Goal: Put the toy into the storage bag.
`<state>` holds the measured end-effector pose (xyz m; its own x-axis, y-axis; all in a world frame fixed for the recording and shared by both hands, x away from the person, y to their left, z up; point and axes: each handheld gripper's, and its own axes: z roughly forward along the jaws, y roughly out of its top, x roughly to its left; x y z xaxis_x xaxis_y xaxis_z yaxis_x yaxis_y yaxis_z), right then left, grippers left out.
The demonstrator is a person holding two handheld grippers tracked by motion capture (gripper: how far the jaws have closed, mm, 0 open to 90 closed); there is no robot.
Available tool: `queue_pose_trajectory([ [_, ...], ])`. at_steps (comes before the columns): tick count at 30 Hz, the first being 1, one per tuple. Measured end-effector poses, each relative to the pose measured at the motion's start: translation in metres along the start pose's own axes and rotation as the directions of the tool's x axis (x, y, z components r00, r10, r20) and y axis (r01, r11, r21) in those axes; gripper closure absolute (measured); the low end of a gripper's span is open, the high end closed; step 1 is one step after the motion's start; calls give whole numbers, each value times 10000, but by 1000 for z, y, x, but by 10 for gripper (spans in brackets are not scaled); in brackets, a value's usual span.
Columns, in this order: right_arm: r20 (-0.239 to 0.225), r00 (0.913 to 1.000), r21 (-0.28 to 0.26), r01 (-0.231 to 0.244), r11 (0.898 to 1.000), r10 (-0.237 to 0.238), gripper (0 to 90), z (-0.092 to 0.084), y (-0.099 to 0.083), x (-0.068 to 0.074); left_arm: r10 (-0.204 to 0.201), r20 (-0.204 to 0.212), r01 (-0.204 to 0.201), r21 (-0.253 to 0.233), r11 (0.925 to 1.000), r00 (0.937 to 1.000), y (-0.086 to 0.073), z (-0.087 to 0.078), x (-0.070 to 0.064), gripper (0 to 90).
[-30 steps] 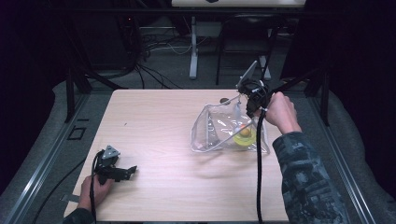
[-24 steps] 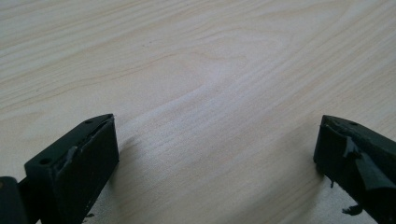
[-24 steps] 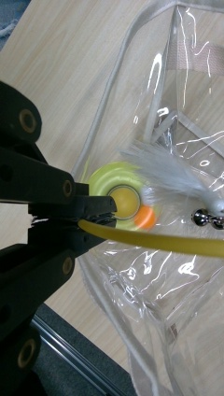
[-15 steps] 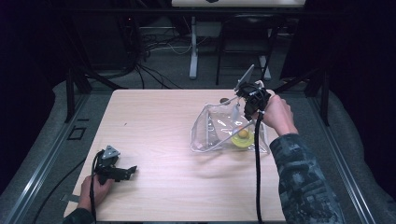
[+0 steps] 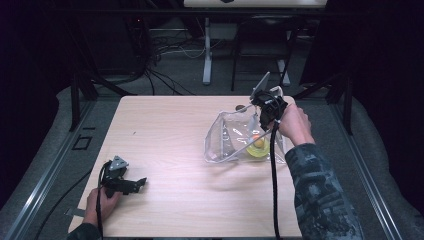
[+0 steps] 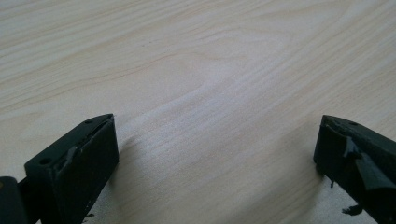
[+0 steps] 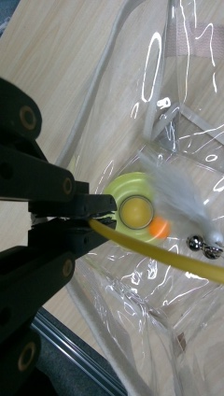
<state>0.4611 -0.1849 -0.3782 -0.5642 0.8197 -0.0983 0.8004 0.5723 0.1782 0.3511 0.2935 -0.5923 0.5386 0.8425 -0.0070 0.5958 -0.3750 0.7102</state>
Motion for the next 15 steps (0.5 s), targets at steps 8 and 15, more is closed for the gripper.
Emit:
queue_pose_trajectory([
  [8, -44, 9994, -842, -343, 9959, 341, 733, -22, -7, -1, -2, 0, 2, -2, 10000, 10000, 0, 0, 0, 1],
  [15, -274, 9988, -1230, -438, 9914, 408, 570, -37, -14, -2, -2, -1, 2, 1, 10000, 10000, 0, 0, 0, 1],
])
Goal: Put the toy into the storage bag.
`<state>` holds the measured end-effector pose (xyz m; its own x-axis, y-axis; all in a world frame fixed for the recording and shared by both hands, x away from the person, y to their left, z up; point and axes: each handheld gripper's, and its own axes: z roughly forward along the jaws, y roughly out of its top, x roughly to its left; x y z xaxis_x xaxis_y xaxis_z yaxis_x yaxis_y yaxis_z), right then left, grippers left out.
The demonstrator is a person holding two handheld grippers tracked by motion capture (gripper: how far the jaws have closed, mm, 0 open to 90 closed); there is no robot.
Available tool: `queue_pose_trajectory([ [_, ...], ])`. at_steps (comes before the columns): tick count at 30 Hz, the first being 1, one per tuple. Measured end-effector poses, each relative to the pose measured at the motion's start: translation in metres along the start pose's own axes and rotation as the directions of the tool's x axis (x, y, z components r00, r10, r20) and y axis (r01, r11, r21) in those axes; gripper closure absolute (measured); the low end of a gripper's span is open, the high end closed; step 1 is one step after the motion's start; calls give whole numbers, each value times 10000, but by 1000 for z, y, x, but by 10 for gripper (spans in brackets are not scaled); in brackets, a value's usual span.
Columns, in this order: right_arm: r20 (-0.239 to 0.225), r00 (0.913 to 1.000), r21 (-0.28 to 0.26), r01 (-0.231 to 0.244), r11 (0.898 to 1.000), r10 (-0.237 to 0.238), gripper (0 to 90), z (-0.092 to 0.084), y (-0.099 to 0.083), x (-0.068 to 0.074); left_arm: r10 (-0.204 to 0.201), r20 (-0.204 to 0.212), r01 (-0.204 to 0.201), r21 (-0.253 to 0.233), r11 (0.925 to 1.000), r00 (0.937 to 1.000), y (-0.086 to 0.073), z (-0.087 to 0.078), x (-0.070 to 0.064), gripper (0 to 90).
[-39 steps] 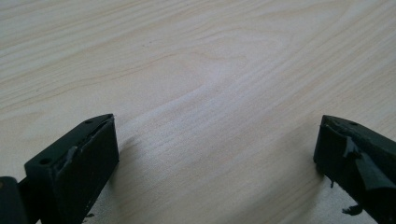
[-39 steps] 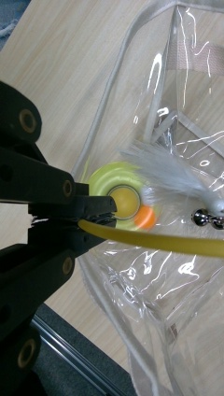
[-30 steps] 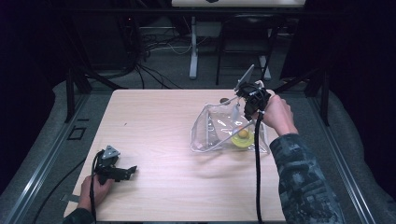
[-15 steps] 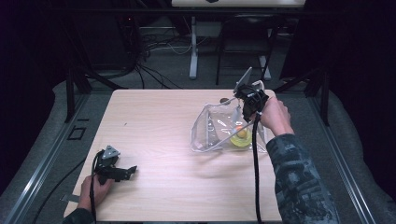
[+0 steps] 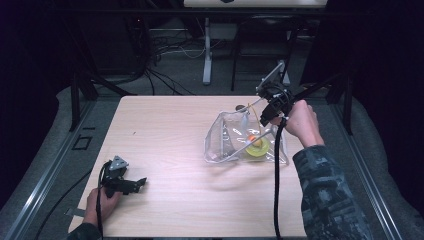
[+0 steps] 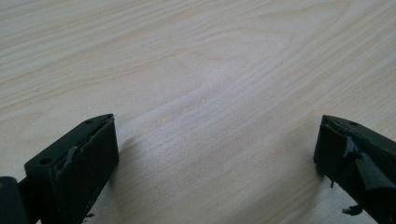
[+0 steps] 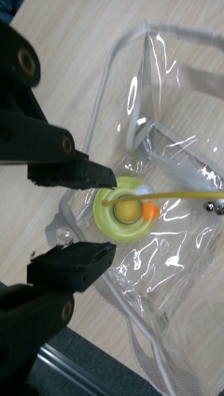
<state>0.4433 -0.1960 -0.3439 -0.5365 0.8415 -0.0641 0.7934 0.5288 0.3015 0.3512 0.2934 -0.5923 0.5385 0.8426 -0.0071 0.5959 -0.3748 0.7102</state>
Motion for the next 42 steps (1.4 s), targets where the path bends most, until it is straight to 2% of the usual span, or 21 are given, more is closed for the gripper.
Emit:
queue_pose_trajectory([
  [3, -68, 10000, -202, 52, 9998, -54, 435, -7, -5, 2, -1, 0, 1, -2, 10000, 10000, 0, 0, 0, 1],
  [6, -58, 10000, -212, 51, 9998, -52, 361, -10, -7, 2, 2, -1, -2, 0, 10000, 10000, 0, 0, 0, 1],
  [10, 165, 9997, -307, -156, 9994, 161, 139, -13, -13, 1, 3, -1, -3, -1, 10000, 10000, 0, 0, 0, 1],
  [12, 166, 9996, -421, -212, 9989, 219, 123, -15, -15, 1, -3, -25, 3, -30, 10000, 10000, 0, 0, 0, 1],
  [14, 143, 9995, -539, -256, 9982, 264, 45, -18, -19, 1, 10, -29, -10, -42, 10000, 10000, 0, 0, 0, 1],
  [17, 139, 9995, -766, -275, 9967, 286, 0, -23, -25, 1, -20, -33, 20, -53, 10000, 10000, 0, 1, 0, 1],
  [19, 244, 9993, -1100, -272, 9936, 300, 0, -28, -33, 4, -6, -41, 6, -48, 10000, 10000, 0, 0, 0, 1],
  [23, 329, 9993, -1264, -133, 9919, 176, 0, -29, -45, 7, 2, -43, -3, -49, 10000, 10000, 0, 0, 0, 1],
  [27, 292, 9993, -1403, -203, 9899, 246, 0, -29, -55, 6, -5, -39, 5, -44, 10000, 10000, 0, 0, 0, 1],
  [36, 180, 9991, -1457, -347, 9887, 377, 0, -25, -82, 1, -1, -40, 0, -44, 10000, 10000, 0, 0, 0, 1],
  [42, 29, 9991, -1585, -424, 9864, 434, 0, -15, -100, 5, -2, -40, 2, -45, 10000, 10000, 0, 0, 0, 1],
])
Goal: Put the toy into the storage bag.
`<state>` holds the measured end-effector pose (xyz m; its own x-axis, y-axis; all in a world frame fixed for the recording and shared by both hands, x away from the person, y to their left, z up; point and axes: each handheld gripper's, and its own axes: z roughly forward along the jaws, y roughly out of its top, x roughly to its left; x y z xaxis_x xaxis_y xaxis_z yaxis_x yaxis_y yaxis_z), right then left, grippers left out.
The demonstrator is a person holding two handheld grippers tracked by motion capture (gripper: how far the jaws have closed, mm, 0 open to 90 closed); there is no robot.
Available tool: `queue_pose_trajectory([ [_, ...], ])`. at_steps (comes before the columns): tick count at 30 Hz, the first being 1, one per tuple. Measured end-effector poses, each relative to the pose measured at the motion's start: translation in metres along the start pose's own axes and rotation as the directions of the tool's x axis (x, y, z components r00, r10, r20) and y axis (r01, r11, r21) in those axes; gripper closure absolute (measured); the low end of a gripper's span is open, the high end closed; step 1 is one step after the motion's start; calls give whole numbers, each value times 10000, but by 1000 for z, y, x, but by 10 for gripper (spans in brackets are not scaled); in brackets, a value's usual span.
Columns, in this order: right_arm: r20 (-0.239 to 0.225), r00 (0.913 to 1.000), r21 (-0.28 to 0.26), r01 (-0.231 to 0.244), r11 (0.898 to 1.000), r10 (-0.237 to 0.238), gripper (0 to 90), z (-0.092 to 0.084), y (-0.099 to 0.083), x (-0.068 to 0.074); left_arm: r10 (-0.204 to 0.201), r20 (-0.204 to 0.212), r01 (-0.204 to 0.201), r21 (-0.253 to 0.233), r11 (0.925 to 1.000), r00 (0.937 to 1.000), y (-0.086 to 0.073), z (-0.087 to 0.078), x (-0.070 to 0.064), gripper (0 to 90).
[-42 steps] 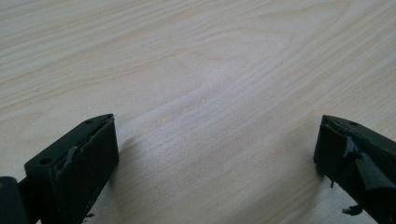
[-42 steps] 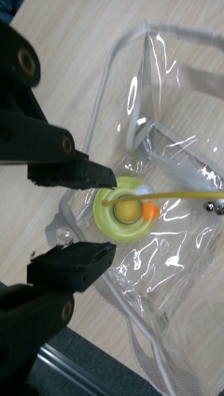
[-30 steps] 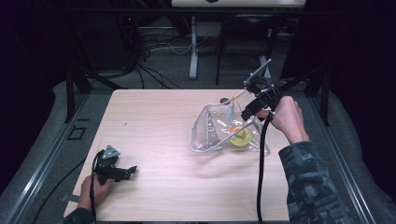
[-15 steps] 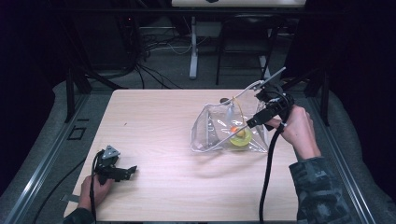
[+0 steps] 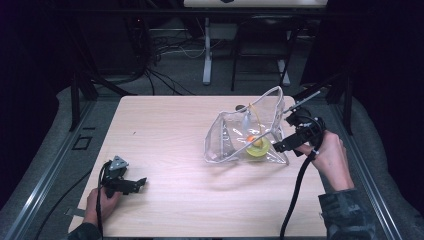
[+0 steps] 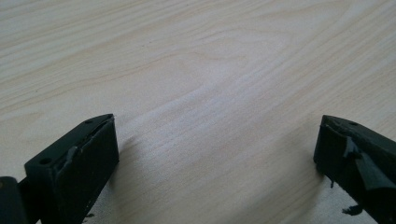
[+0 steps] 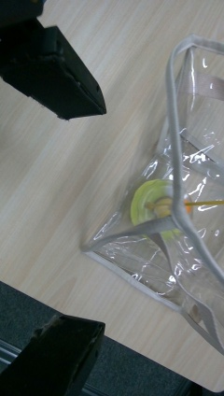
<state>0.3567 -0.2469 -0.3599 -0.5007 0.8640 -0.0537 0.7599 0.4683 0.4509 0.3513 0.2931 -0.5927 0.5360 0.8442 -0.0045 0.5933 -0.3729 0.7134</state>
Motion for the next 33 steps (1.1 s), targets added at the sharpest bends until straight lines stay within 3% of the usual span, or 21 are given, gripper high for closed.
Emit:
queue_pose_trajectory([
  [9, -209, 9995, 172, -252, 9995, 256, 0, 23, -38, 4, 4, -3, -4, -4, 10000, 10000, 0, 0, 0, 1],
  [14, -536, 9954, 477, -768, 9959, 793, 0, 44, -65, 2, 5, -4, -5, -2, 10000, 10000, 0, 0, 0, 1],
  [19, -552, 9933, 1439, -928, 9852, 1016, 0, 83, -99, 0, 4, -4, -4, -3, 10000, 10000, 0, 0, 0, 1],
  [22, -577, 9914, 1564, -1076, 9818, 1179, 0, 92, -109, 0, -3, -1, 3, -3, 10000, 10000, 0, 0, 0, 1],
  [23, -415, 9935, 1946, -960, 9762, 1060, 0, 101, -114, -1, 8, -4, -8, -6, 10000, 10000, 0, 0, 0, 1],
  [26, -152, 9940, 2041, -1026, 9736, 1080, 0, 107, -118, -5, -1, -2, 1, -4, 10000, 10000, 0, 0, 0, 1],
  [33, -112, 9919, 2567, -1195, 9591, 1265, 0, 128, -133, -12, 4, -4, -4, -9, 10000, 10000, 0, 0, 0, 1],
])
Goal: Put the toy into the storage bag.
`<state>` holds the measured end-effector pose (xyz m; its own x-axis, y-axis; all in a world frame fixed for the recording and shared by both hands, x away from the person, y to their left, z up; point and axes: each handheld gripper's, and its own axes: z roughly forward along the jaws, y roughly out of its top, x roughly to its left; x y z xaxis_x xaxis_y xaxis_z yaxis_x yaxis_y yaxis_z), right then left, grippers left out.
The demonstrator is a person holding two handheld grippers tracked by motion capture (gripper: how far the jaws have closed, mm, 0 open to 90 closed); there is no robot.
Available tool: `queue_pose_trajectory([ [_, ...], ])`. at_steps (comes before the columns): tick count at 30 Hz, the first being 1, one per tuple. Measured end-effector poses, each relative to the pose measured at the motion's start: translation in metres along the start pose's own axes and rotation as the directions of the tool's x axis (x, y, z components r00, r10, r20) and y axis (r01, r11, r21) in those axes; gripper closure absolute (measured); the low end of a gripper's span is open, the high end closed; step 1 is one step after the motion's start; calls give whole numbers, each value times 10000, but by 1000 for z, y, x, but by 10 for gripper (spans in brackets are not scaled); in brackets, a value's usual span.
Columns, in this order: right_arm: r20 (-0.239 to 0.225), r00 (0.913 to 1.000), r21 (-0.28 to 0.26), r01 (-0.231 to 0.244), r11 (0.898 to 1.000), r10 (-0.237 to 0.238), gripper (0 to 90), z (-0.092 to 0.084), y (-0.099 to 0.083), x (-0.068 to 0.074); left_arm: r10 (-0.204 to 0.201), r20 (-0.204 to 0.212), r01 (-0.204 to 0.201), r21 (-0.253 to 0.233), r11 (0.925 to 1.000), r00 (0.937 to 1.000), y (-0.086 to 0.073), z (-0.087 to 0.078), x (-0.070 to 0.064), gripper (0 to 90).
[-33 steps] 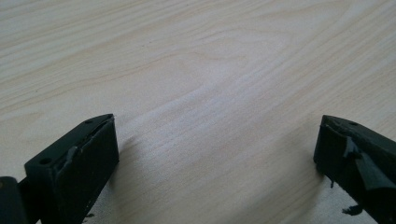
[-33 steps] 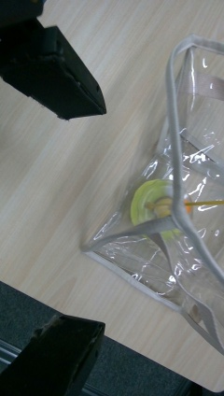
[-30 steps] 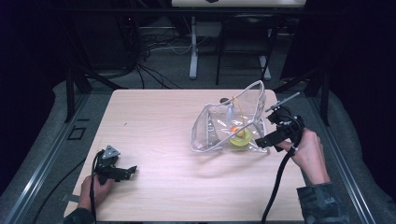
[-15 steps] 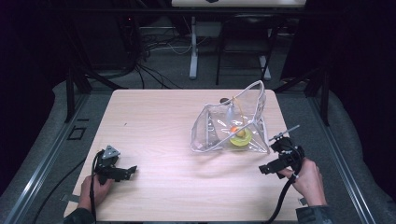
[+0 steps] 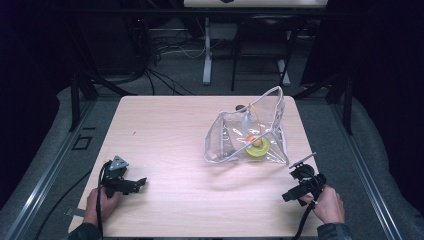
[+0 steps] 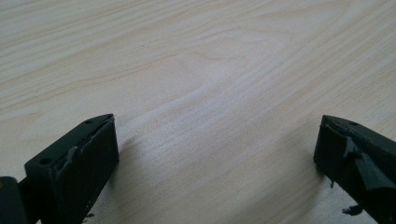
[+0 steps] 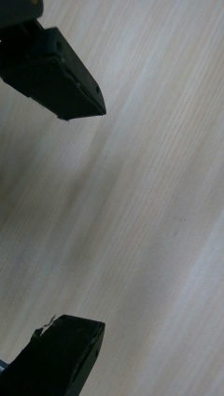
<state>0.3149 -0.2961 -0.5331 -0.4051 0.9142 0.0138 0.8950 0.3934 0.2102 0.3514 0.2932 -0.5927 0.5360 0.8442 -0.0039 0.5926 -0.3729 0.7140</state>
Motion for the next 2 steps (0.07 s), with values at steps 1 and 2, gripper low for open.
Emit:
queue_pose_trajectory([
  [1, 65, 10000, 216, -2, 9998, 0, 0, 5, -1, -2, 1, 1, -1, 2, 10000, 10000, 0, 0, 0, 1],
  [2, 65, 10000, 216, -2, 9998, 0, 0, 5, -1, -2, 1, 1, -1, 2, 10000, 10000, 0, 0, 0, 1],
])
